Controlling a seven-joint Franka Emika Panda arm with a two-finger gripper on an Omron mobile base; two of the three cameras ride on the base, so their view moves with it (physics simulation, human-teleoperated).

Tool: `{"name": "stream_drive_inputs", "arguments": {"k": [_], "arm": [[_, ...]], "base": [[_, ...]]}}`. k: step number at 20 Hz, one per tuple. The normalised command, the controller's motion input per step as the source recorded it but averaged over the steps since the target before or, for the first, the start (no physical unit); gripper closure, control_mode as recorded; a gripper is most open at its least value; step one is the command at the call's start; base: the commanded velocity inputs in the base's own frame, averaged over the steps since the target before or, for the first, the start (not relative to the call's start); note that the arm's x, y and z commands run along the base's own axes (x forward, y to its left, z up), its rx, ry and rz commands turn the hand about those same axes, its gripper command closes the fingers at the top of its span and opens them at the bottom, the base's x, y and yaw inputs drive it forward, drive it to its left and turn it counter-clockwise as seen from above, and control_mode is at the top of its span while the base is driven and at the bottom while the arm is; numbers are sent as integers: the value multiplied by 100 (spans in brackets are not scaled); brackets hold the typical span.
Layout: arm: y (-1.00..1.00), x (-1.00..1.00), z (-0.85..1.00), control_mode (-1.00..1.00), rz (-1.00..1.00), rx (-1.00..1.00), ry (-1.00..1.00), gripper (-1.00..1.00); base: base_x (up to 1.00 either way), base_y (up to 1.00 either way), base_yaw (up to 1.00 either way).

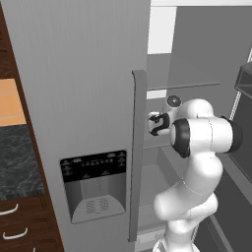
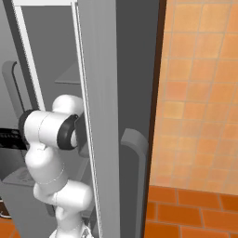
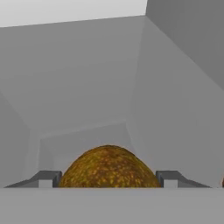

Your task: Place one avocado and one chicken drumstick in each tupperware on the nearby counter, to pack two identical lunches.

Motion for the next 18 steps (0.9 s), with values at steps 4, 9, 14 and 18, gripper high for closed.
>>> {"name": "stream_drive_inputs", "arguments": {"k": [4, 9, 14, 18], "arm": [[-1, -60, -30, -100, 2, 0, -2, 100], [0, -100, 0, -100, 1, 0, -4, 100], [10, -100, 67, -100, 6, 0, 1, 100], [19, -100, 74, -100, 10, 0, 1, 100]], "base": [[0, 0, 0], [0, 0, 0], [0, 0, 0], [0, 0, 0]]}}
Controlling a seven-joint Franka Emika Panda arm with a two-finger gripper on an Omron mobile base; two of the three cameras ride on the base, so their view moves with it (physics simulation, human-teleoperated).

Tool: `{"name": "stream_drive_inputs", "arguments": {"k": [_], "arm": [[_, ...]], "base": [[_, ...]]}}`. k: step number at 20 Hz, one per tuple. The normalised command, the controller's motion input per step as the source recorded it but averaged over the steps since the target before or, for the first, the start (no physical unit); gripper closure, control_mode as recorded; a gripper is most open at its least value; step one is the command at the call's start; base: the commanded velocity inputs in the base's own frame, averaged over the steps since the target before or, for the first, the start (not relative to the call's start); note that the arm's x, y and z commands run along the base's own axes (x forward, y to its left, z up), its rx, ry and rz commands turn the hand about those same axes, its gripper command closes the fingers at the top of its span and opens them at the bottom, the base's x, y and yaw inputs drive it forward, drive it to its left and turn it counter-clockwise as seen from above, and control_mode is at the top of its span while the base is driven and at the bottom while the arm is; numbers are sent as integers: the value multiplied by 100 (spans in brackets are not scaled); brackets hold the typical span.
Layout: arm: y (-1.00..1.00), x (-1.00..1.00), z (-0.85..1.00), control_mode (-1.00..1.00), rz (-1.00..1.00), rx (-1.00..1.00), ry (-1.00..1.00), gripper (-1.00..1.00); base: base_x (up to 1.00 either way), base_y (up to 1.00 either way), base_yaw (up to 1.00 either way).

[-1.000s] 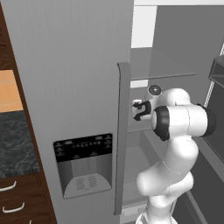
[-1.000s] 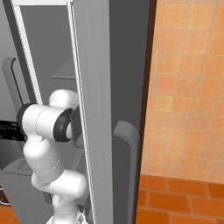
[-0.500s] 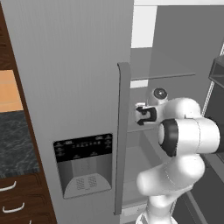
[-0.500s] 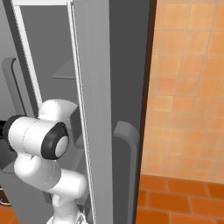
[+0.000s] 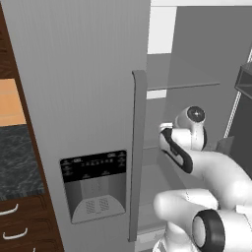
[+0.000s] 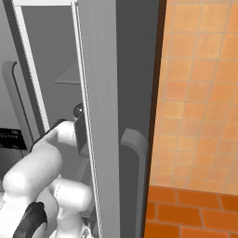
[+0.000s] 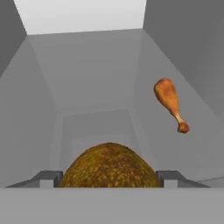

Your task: Place one avocado and one chicken drumstick in each tupperware on the nearby counter, to pack two identical lunches.

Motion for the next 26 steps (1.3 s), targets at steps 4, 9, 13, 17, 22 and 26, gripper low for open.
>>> {"name": "stream_drive_inputs", "arguments": {"k": [4, 9, 13, 17, 22, 26], "arm": [[8, -100, 74, -100, 4, 0, 0, 100], [9, -100, 80, -100, 0, 0, 0, 100], [10, -97, 86, -100, 5, 0, 0, 100], [4, -100, 72, -100, 8, 0, 0, 100], [5, -100, 47, -100, 4, -2, 0, 100], [28, -75, -8, 100, 5, -9, 0, 100]], "base": [[0, 0, 0], [0, 0, 0], [0, 0, 0], [0, 0, 0], [0, 0, 0], [-23, 20, 3]]}}
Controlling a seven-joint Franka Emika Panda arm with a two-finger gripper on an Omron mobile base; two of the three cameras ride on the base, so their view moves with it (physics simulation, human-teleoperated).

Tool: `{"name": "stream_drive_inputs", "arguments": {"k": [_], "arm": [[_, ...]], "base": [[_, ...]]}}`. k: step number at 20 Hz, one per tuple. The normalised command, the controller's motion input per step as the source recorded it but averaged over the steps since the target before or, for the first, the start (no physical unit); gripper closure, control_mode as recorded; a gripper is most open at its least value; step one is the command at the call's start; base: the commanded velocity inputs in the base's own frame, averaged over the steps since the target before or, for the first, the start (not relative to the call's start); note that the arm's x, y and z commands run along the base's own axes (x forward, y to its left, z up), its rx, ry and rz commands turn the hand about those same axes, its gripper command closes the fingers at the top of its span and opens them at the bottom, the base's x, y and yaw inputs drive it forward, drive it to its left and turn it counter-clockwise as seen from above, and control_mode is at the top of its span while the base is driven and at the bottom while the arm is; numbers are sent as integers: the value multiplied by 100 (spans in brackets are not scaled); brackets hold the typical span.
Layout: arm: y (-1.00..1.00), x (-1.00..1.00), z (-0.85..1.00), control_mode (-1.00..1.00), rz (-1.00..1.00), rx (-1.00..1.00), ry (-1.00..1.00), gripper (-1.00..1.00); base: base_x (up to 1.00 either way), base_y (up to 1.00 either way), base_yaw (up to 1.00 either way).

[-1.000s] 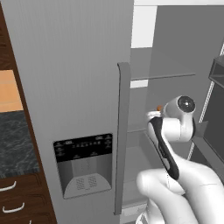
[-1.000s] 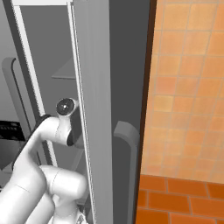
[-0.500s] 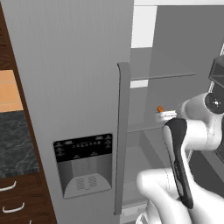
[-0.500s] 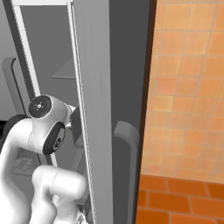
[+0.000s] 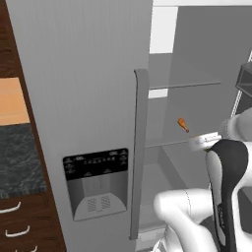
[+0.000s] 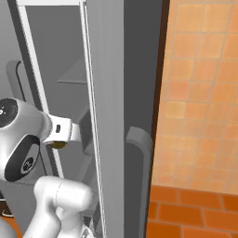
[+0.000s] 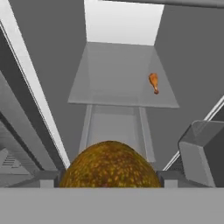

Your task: Place one avocado and one chicken drumstick in each tupperware on the nearby counter, to pack two identical lunches.

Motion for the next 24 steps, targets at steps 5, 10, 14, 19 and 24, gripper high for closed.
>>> {"name": "stream_drive_inputs", "arguments": {"k": [5, 10, 14, 19, 24], "arm": [[0, 0, 0, 100, 0, 0, 0, 100], [0, 0, 0, 100, 0, 0, 0, 100], [0, 0, 0, 100, 0, 0, 0, 100], [0, 0, 0, 100, 0, 0, 0, 100], [0, 0, 0, 100, 0, 0, 0, 100]], "base": [[-29, 95, 8], [-4, 100, 14], [-1, 100, 18], [0, 100, 21], [5, 100, 17]]}}
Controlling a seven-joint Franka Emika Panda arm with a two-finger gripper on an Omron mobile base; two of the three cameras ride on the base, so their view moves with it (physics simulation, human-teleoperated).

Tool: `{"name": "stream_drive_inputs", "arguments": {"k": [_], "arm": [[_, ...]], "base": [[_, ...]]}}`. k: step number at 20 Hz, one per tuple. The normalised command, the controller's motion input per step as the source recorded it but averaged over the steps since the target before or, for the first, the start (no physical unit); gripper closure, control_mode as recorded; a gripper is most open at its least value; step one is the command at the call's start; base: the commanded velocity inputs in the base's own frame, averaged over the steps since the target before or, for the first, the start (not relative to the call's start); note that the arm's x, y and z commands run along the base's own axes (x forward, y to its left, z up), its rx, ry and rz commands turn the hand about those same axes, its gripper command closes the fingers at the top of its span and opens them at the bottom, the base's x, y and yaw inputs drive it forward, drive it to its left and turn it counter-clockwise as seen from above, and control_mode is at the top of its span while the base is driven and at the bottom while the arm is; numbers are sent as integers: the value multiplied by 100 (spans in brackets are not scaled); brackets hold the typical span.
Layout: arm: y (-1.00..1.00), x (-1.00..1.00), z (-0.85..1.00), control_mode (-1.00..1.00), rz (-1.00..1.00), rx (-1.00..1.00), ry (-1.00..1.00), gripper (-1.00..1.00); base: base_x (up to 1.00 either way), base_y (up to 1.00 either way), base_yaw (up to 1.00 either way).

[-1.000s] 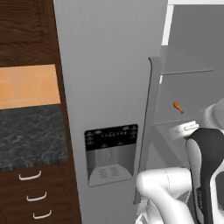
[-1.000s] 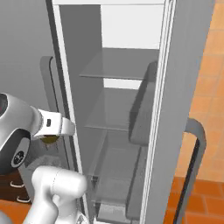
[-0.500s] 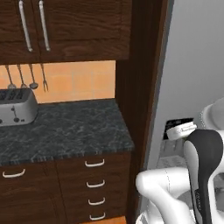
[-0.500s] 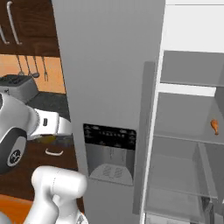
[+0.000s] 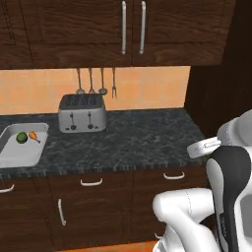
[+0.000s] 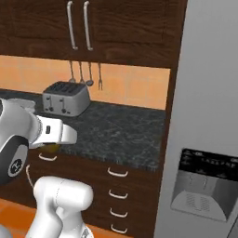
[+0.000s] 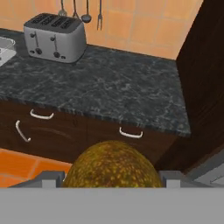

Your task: Place one avocado and one chicken drumstick in each tupperware on the nearby counter, to pack two identical lunches.

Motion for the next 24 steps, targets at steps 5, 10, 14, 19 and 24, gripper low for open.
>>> {"name": "stream_drive_inputs", "arguments": {"k": [5, 10, 14, 19, 24], "arm": [[0, 0, 0, 100, 0, 0, 0, 100], [0, 0, 0, 100, 0, 0, 0, 100], [0, 0, 0, 100, 0, 0, 0, 100], [0, 0, 0, 100, 0, 0, 0, 100], [0, 0, 0, 100, 0, 0, 0, 100]], "base": [[14, 100, 14], [25, 100, 10], [38, 100, 3], [53, 100, 0], [65, 100, 0]]}}
